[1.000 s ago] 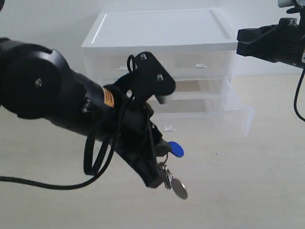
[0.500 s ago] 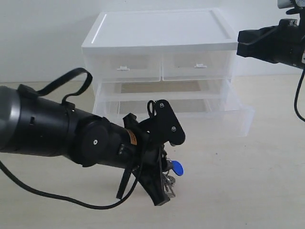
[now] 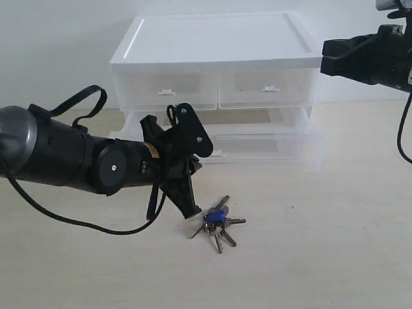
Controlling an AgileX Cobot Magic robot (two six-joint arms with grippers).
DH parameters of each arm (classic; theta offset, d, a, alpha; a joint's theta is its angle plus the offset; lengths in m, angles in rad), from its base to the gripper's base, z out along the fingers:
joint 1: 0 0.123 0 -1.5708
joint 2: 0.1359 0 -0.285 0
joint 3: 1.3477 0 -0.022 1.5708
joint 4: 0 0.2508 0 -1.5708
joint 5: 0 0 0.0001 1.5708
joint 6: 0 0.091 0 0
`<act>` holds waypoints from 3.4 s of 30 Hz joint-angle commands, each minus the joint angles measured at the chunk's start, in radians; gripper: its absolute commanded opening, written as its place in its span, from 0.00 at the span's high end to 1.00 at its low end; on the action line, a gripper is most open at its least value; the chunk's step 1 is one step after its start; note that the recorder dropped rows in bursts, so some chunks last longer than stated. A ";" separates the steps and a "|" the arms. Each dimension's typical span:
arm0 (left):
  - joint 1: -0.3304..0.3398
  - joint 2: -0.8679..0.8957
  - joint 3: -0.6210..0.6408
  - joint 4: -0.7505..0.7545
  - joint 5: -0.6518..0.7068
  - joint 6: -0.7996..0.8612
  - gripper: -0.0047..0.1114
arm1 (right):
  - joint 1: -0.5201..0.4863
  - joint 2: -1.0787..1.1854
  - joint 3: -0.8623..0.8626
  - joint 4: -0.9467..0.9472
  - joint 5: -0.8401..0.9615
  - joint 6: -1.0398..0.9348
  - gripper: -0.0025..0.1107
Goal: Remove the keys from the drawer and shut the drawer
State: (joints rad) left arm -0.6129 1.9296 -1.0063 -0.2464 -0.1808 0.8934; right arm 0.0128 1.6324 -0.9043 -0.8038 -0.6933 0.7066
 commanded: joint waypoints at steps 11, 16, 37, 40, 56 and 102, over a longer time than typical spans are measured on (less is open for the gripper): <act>0.023 -0.002 -0.035 -0.023 -0.011 -0.075 0.92 | -0.004 -0.006 0.006 0.009 0.001 -0.025 0.98; 0.023 0.021 -0.050 -0.023 -0.117 -0.093 0.92 | -0.004 -0.006 0.006 0.009 0.006 -0.026 0.98; 0.089 0.139 -0.296 -0.027 0.062 -0.090 0.92 | -0.004 -0.006 0.006 0.009 0.009 -0.036 0.98; 0.056 0.060 -0.220 -0.023 0.055 -0.090 0.92 | -0.004 -0.006 0.006 0.009 0.009 -0.036 0.98; -0.049 -0.813 0.303 -0.035 -0.096 -0.304 0.92 | -0.004 -0.364 0.174 -0.080 0.031 0.027 0.98; -0.049 -1.712 0.633 -0.035 0.152 -0.580 0.92 | -0.004 -1.518 0.755 -0.055 0.559 0.259 0.98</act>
State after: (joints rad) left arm -0.6589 0.2239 -0.3791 -0.2736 -0.0324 0.3273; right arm 0.0112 0.1173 -0.1511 -0.8583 -0.1388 0.9622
